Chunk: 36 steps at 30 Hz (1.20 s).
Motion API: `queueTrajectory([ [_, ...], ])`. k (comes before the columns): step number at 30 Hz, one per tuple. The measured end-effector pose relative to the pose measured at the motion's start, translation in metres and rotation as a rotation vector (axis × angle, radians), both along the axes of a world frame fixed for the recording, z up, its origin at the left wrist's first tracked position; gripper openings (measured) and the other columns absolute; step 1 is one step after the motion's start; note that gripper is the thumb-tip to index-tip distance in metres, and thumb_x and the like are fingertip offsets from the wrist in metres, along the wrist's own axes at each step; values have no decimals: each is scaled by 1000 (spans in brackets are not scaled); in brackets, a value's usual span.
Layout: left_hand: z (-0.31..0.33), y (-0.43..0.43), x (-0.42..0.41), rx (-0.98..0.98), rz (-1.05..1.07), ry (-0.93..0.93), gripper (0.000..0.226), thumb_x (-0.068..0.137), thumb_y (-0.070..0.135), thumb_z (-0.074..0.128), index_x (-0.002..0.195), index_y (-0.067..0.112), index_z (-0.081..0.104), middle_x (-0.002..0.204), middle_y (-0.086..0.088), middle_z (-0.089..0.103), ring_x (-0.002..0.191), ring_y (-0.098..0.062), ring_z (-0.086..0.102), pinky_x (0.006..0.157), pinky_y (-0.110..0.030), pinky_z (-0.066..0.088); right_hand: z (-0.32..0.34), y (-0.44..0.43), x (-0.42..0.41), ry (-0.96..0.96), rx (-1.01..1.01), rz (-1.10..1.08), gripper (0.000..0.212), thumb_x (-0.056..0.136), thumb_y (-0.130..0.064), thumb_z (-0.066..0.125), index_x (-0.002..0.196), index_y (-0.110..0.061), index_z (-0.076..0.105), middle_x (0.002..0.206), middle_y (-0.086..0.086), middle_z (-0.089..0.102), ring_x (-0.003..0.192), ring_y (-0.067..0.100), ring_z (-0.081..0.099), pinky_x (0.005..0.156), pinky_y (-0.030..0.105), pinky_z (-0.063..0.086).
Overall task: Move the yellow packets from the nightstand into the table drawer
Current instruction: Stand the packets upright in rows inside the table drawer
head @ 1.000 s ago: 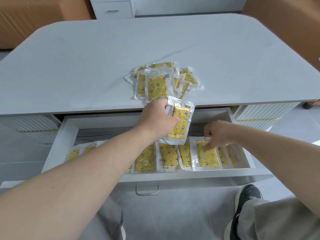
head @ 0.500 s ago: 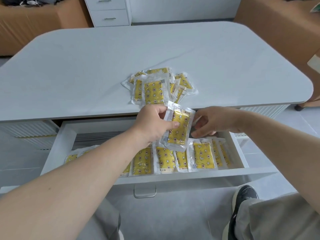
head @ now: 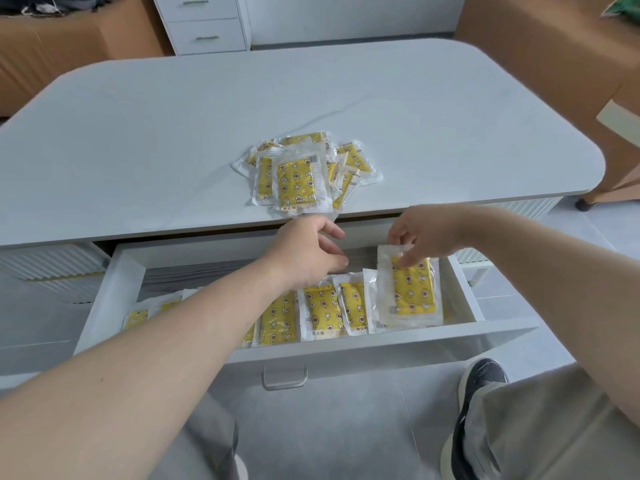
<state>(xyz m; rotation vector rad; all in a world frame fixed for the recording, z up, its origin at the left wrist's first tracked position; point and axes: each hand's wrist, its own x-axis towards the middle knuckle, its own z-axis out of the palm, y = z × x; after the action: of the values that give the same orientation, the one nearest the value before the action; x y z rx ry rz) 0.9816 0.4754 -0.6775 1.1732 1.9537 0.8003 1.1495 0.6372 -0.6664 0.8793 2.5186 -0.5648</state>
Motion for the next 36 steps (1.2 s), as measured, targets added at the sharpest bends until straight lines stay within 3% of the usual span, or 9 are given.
queueTrajectory([
  [7, 1, -1, -1, 89, -11, 138, 18, 87, 18, 76, 102, 25, 69, 86, 8, 72, 82, -8, 68, 76, -22, 55, -26, 1, 4, -238, 78, 101, 46, 90, -32, 74, 132, -19, 61, 123, -3, 64, 99, 16, 57, 84, 26, 44],
  [13, 1, 0, -1, 140, -25, 209, 13, 88, 20, 74, 98, 27, 70, 83, 11, 70, 76, 0, 63, 64, -8, 43, -50, 0, 6, -334, 166, 120, 64, 89, -44, 73, 142, -15, 52, 126, -1, 63, 113, 21, 59, 86, 25, 45],
  [18, 1, -2, -3, 186, -26, 264, 11, 88, 19, 73, 97, 26, 71, 81, 12, 68, 72, 2, 61, 60, -2, 42, -57, 3, 3, -346, 259, 152, 52, 79, -50, 79, 116, -20, 58, 87, -9, 61, 86, 16, 59, 76, 28, 52],
  [22, 5, -2, -5, 247, -21, 321, 10, 89, 17, 72, 96, 25, 71, 81, 14, 67, 72, 2, 61, 65, -7, 47, -56, -2, -2, -387, 287, 134, 49, 77, -48, 82, 109, -17, 59, 81, -6, 61, 73, 13, 57, 76, 29, 57],
  [27, 7, -2, -8, 281, -10, 365, 11, 89, 17, 71, 97, 24, 71, 81, 14, 67, 74, 0, 62, 69, -15, 52, -43, -12, -13, -443, 278, 127, 50, 77, -44, 83, 115, -18, 62, 90, -7, 61, 93, 21, 63, 86, 34, 56],
  [31, 14, 3, -14, 358, 28, 459, 7, 90, 16, 69, 94, 22, 71, 79, 14, 66, 72, -1, 63, 70, -24, 57, -13, -25, -25, -249, 185, 83, 41, 86, -44, 75, 112, -14, 67, 102, 0, 68, 97, 21, 64, 85, 32, 53],
  [33, 18, 7, -19, 379, 92, 506, 8, 90, 15, 67, 93, 22, 70, 79, 15, 66, 72, -4, 63, 70, -30, 58, 5, -29, -32, -96, 156, 42, 33, 91, -45, 67, 98, -13, 72, 95, 3, 71, 91, 20, 65, 78, 32, 52],
  [36, 22, 11, -29, 363, 227, 560, 13, 93, 12, 60, 98, 20, 69, 88, 10, 68, 81, -12, 64, 75, -33, 58, 22, -32, -45, 205, 102, -117, 22, 91, -36, 65, 80, -17, 65, 79, -1, 67, 78, 15, 60, 62, 26, 44],
])
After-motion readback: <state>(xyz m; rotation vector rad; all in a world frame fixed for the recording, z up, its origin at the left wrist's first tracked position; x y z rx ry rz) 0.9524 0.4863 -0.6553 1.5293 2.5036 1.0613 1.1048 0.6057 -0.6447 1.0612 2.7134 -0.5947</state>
